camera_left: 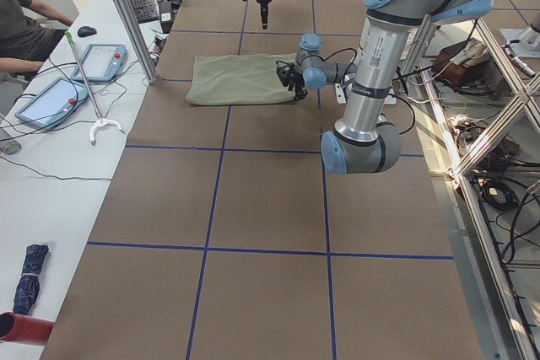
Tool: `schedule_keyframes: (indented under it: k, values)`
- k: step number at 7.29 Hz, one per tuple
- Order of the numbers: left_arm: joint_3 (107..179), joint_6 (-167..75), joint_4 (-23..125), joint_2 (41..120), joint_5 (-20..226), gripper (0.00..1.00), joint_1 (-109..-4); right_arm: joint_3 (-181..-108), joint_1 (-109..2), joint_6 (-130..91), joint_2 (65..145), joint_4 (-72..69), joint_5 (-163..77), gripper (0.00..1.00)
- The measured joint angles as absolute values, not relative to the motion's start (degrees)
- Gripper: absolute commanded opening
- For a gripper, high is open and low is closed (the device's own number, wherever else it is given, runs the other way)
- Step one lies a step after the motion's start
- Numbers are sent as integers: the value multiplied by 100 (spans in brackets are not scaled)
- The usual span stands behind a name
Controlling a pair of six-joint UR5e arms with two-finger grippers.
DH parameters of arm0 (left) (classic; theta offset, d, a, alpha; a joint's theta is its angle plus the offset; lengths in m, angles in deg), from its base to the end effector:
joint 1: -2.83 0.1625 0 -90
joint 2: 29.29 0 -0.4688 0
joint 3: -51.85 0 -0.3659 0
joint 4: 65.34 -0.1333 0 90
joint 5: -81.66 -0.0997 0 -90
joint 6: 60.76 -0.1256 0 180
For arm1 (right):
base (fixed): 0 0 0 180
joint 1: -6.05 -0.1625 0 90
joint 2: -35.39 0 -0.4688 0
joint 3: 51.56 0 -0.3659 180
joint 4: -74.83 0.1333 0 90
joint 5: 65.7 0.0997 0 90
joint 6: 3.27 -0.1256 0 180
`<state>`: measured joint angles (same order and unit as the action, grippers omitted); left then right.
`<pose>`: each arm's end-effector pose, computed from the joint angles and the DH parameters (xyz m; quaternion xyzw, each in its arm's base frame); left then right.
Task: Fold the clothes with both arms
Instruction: 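Lower the left gripper to the shirt's nearest corner while the right gripper holds position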
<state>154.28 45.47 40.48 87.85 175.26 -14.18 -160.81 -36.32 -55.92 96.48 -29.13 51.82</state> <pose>0.5903 -0.3117 0.3357 -0.0246 0.4647 -0.2391 0.8522 -0.4042 -0.4706 0.3364 0.0085 -0.3649 -0.0292 0.9305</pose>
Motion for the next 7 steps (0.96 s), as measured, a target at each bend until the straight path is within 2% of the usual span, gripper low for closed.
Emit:
schedule_keyframes:
  k: [1, 7]
  values:
    - [15426, 4552, 4048, 8785, 17527, 0, -1416, -16081, -3633, -5592, 9646, -2914, 5181, 100]
    - [15579, 4491, 4058, 8793, 17553, 0, -1414, -16138, -3495, -6136, 9642, -2708, 5170, 100]
